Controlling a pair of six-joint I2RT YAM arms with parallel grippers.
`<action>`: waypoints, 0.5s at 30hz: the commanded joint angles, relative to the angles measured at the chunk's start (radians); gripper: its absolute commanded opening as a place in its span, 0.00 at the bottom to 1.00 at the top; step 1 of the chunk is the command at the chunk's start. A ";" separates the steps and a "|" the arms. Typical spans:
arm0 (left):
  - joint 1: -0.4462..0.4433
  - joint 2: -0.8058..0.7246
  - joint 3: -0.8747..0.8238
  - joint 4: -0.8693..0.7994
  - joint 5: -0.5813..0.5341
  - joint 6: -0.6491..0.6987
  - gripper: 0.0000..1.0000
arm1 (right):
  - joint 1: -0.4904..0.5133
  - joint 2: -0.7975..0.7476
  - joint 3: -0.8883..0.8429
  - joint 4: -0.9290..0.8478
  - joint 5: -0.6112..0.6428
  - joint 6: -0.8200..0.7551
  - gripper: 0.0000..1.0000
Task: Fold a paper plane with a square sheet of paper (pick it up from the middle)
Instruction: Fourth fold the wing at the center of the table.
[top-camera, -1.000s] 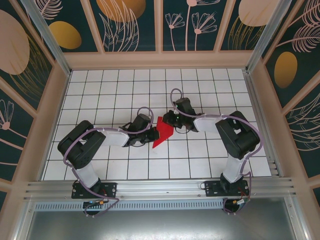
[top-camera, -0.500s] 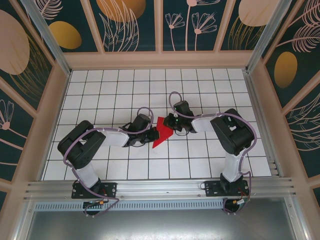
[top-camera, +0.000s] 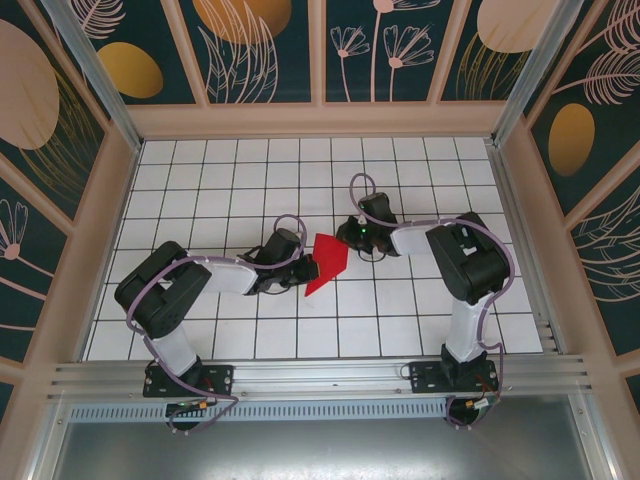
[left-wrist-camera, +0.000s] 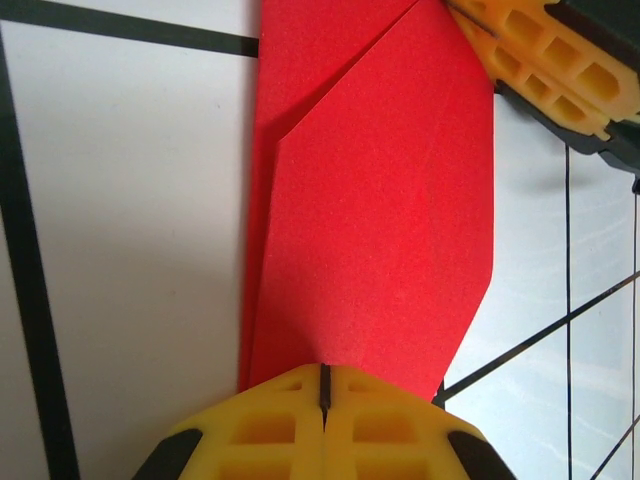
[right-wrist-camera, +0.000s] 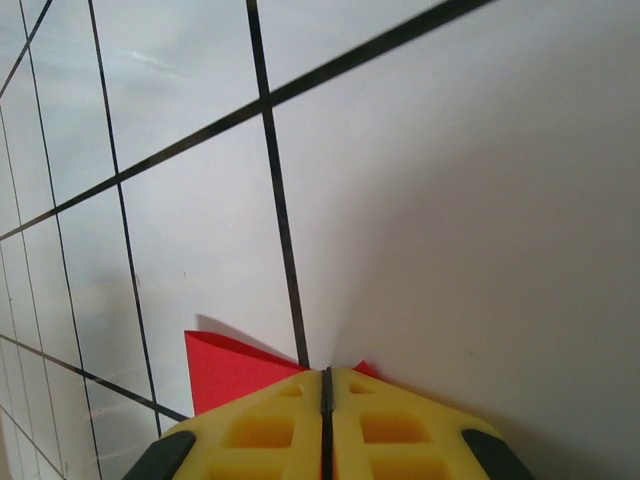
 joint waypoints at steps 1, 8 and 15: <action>0.003 0.060 -0.092 -0.332 -0.079 0.029 0.00 | -0.044 0.018 0.014 -0.033 0.126 -0.047 0.11; 0.003 0.055 -0.089 -0.334 -0.079 0.034 0.00 | -0.057 -0.011 0.044 -0.041 0.083 -0.115 0.12; 0.003 0.055 -0.086 -0.331 -0.078 0.033 0.00 | -0.034 -0.114 0.032 -0.059 0.027 -0.131 0.14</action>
